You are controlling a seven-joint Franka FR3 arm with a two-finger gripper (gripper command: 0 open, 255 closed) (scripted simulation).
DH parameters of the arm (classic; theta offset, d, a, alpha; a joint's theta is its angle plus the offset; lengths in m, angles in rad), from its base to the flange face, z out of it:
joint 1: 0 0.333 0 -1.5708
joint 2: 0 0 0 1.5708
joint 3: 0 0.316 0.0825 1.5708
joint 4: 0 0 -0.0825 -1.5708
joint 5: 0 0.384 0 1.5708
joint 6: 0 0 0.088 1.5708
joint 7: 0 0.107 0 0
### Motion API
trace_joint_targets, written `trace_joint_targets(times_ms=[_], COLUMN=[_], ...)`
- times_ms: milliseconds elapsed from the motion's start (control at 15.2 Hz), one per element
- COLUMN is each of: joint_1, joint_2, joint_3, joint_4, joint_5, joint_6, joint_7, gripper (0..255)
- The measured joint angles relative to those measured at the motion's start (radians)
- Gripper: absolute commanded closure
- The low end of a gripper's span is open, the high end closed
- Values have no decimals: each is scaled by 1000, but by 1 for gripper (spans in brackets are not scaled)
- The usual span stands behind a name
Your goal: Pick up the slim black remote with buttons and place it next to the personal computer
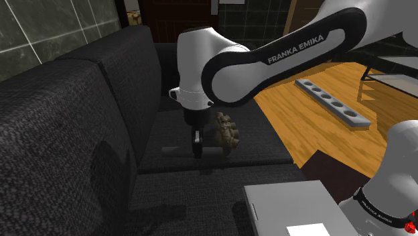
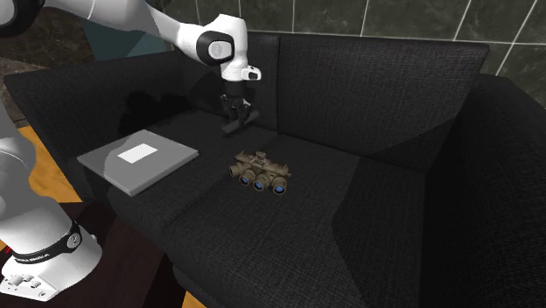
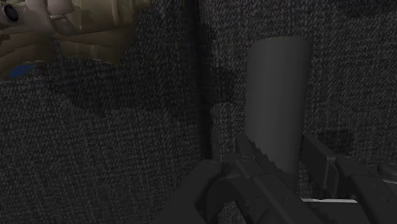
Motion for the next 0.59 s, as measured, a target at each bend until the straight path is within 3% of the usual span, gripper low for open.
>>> trace_joint_targets(times_ms=[594], joint_1=[112], joint_2=[-70], joint_3=[87], joint_4=[-91], joint_5=[4], joint_6=[35], joint_7=[197], gripper=[255])
